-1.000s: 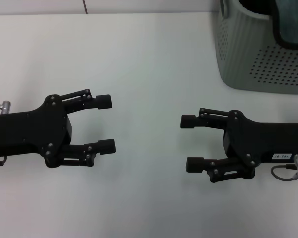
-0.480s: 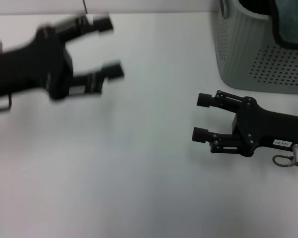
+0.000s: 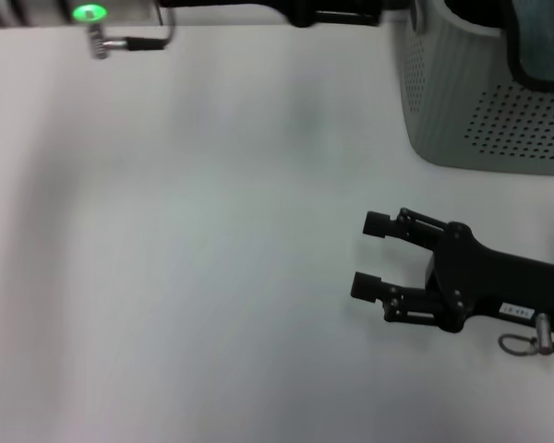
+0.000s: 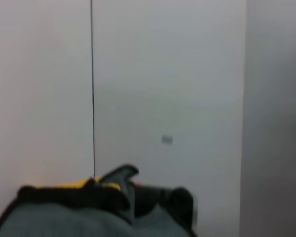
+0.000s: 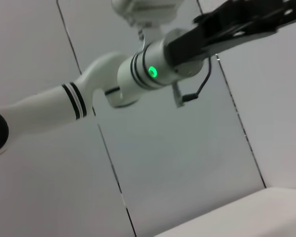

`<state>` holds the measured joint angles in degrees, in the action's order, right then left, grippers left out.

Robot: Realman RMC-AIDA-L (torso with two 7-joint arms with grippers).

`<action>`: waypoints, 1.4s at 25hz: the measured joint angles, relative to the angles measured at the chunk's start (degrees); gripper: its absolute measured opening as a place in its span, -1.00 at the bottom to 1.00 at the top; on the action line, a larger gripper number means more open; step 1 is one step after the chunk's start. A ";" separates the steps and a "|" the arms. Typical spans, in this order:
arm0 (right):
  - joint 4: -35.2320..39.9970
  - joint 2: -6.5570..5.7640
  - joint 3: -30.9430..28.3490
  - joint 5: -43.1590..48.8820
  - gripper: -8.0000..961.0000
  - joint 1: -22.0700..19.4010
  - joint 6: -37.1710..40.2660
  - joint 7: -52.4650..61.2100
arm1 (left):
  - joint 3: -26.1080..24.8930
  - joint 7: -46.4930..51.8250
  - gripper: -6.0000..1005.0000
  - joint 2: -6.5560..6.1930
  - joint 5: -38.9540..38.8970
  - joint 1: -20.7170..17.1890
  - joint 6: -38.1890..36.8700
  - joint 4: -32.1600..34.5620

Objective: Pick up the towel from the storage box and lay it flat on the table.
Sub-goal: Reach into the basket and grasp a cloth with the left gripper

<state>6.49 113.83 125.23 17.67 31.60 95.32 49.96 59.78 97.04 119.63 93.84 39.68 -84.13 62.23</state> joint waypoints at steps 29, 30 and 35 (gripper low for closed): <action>2.57 1.74 -0.08 0.05 0.79 -0.72 -4.07 -0.84 | 38.77 6.03 0.70 0.94 -5.89 12.39 46.69 -6.71; 2.57 1.73 -0.08 0.06 0.79 -0.70 -4.08 -0.84 | 39.42 6.03 0.70 0.95 -5.92 12.71 47.73 -7.24; 2.57 1.87 -0.09 0.08 0.79 -0.92 -4.21 -0.84 | 40.83 6.04 0.69 1.03 -5.96 13.98 50.95 -9.79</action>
<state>9.06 115.70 125.15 17.75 30.68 91.11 49.13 100.61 103.07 120.66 87.88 53.66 -33.17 52.44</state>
